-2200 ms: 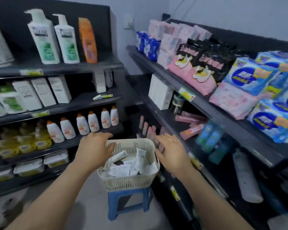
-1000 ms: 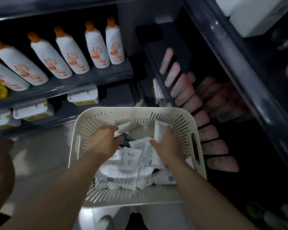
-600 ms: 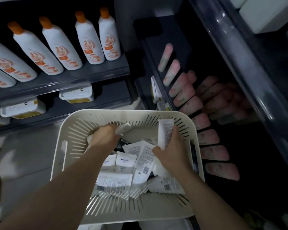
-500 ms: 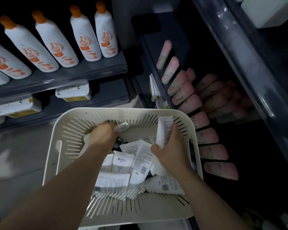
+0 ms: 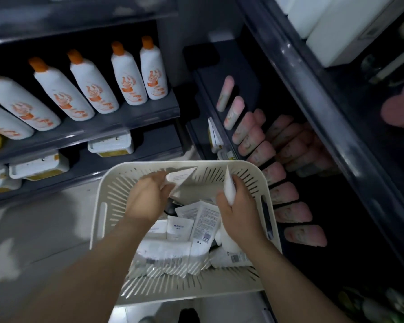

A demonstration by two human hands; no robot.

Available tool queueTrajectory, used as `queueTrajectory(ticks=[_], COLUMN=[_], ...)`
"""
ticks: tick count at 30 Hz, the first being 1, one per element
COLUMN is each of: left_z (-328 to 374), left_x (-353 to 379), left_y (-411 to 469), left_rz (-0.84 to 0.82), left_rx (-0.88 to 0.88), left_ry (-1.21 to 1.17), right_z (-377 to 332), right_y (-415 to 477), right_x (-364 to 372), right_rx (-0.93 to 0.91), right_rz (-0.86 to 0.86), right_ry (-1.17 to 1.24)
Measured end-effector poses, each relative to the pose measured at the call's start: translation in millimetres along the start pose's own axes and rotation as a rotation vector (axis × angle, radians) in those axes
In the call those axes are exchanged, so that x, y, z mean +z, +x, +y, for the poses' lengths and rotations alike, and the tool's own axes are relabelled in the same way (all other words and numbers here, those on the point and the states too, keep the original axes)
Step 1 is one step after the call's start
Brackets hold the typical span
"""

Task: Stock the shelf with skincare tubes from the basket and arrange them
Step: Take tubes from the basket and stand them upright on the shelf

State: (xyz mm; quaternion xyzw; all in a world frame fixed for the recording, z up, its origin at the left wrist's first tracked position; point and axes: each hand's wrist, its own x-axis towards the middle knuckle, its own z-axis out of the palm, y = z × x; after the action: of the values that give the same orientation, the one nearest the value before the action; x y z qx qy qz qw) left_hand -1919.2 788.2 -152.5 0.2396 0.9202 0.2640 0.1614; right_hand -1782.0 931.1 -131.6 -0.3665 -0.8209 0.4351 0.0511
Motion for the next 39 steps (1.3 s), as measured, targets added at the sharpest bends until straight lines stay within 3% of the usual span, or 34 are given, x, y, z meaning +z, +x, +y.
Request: queueTrajectory(ticks=[5,10,19,31,39], left_z=[25,57,159,362,484], left_x=[-63,-131,-223,-239,-209], left_y=[-33,-75,-164,-330,-490], left_rz=[0.095,0.091,0.134,0.000,-0.154], left_rx=[-0.068,0.006,0.392,0.866,1.058], left_ry=[-0.167,-0.266,-0.316,-0.463,-0.622], right_z=[-49,-101,-164,-168,-118], right_y=[-28,-76,-212,-440,-623], right_x=[-25,-61,-174,-364,-472], right_rx=[-0.079,-0.099,-0.069,-0.138,-0.019], right_rz=[0.098,0.201,0.455,0.967,1.170], right_ry=[-0.027,-0.054,-0.006,-0.015,-0.053])
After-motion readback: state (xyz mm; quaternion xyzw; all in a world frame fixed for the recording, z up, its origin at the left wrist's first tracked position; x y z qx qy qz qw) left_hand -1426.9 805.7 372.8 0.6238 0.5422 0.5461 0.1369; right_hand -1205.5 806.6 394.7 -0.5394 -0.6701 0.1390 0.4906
